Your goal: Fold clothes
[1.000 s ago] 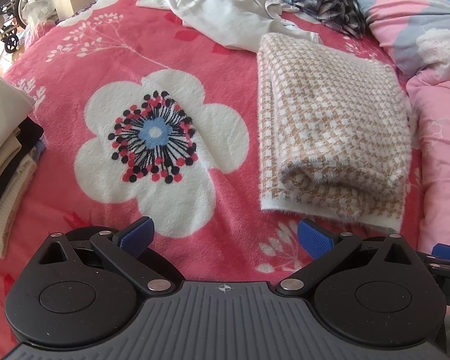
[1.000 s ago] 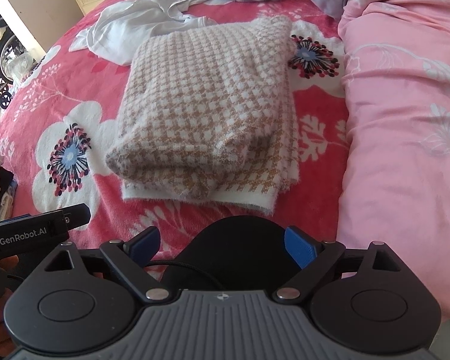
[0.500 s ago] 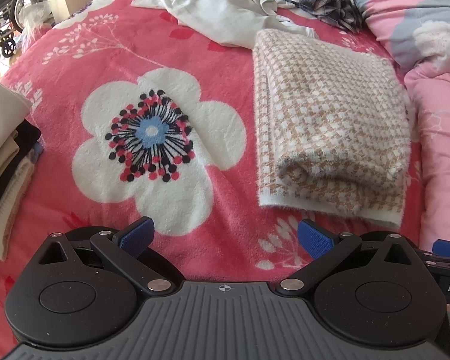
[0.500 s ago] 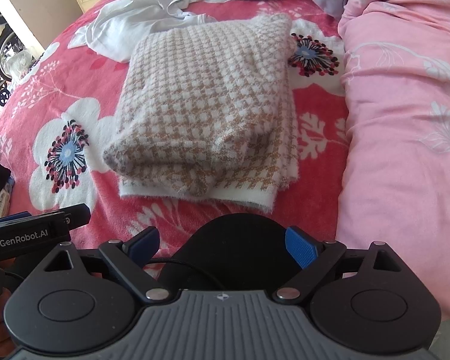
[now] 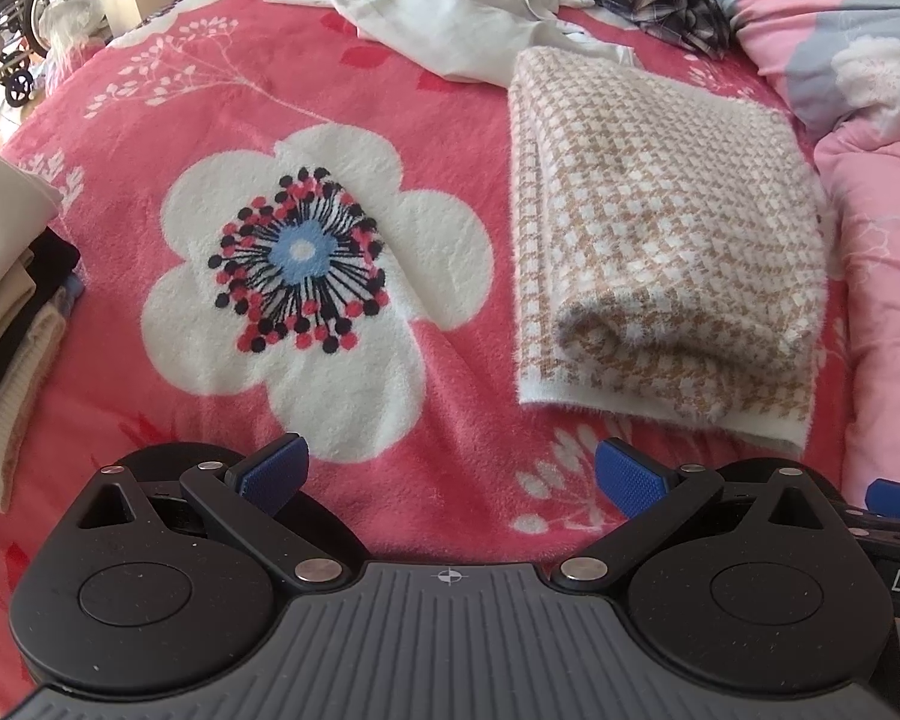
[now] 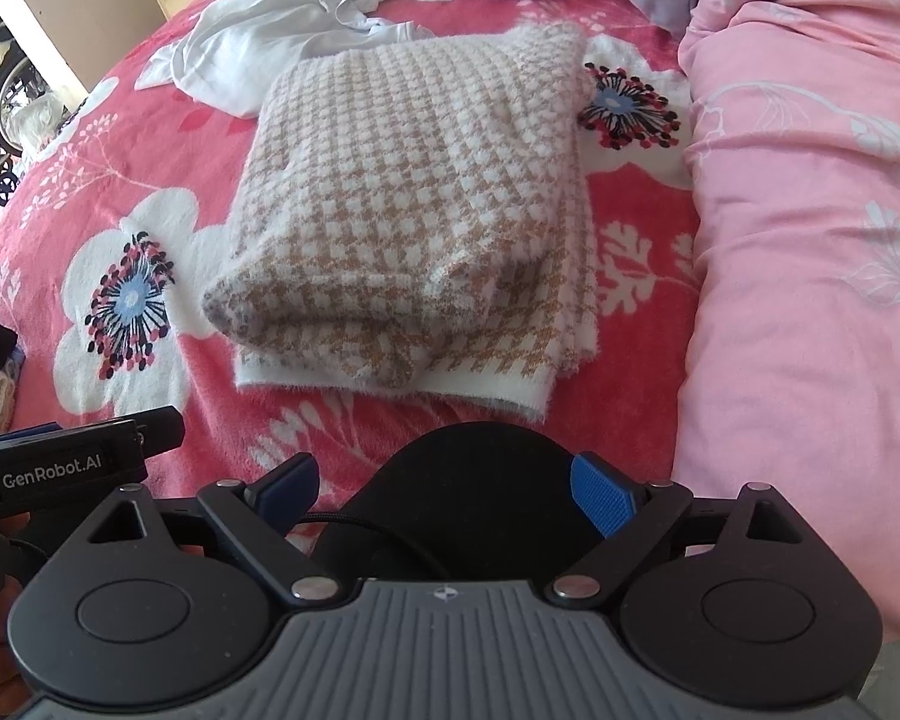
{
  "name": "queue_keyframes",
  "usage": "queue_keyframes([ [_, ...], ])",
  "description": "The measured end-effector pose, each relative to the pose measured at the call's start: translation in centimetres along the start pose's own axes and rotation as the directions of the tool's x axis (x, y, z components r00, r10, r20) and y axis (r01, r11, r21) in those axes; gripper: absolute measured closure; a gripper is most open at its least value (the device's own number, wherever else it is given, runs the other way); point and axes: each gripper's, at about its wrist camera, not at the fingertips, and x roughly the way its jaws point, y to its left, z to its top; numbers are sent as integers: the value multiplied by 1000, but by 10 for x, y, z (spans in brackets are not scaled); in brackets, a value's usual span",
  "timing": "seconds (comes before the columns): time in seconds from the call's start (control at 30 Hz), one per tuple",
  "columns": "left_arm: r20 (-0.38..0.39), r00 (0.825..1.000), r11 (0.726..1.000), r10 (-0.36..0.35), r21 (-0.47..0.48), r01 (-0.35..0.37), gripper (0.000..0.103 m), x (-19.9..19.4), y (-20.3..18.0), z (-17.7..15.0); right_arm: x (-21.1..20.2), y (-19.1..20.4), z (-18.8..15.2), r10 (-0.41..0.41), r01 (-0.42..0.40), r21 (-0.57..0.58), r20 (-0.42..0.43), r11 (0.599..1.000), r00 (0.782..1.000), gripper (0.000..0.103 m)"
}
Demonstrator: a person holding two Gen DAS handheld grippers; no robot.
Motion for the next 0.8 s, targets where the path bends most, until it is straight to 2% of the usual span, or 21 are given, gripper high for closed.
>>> queue_keyframes([
  [0.8, -10, 1000, 1000, 16, 13, -16, 0, 4, 0, -1, 1, 2, 0, -2, 2, -2, -4, 1000, 1000, 9],
])
